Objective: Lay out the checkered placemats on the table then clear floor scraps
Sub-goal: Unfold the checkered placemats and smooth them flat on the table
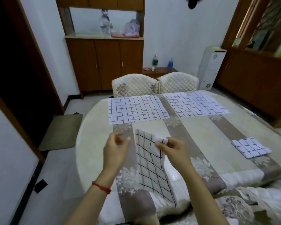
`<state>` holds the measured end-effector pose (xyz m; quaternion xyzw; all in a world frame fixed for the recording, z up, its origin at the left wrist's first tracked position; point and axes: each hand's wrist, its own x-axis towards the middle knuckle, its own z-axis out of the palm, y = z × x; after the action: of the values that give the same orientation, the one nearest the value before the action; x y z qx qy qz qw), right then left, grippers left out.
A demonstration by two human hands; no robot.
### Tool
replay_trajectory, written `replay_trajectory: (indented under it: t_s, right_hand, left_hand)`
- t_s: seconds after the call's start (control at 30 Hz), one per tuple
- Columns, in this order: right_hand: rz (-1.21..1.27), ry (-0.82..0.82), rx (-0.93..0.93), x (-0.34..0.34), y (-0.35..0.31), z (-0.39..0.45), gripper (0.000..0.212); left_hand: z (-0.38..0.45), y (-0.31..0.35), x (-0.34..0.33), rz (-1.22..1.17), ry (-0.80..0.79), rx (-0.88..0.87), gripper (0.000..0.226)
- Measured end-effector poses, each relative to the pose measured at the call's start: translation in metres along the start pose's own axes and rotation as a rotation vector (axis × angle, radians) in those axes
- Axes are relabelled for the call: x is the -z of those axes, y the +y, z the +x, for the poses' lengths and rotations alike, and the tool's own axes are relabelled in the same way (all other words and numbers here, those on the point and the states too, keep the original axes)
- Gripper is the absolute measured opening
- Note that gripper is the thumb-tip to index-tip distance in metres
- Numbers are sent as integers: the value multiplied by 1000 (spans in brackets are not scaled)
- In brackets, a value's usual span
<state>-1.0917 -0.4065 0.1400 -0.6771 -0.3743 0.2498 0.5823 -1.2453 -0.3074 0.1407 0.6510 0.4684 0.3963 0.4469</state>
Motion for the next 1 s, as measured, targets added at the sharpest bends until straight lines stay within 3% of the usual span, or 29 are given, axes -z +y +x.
replay_trajectory:
  t_s: [0.07,0.2,0.37,0.6,0.77,0.9,1.0]
  right_hand:
    - [-51,-15,28,-3,-2,4,37]
    - [-243,-83,122,-10,-6,12,39]
    - [-348,-150,234,-10,-7,13,35]
    - [-296,-198,205,6,-9,17,44]
    - [-248,-54,207,20,-12,29,49]
    - [-366,-12,340,26,-36,34,51]
    - [-511,-14,413,25,-57,33,48]
  left_hand:
    - [-11,9,-10,-32,-133,20,9]
    - [-19,29,-23,-229,-287,203,24]
    - [-20,35,-32,-284,-250,239,24]
    - [-19,32,-32,-357,-199,226,17]
    - [0,13,-9,-230,-4,160,20]
    - [11,6,4,4,99,61,8]
    - [10,20,-3,197,63,-130,33]
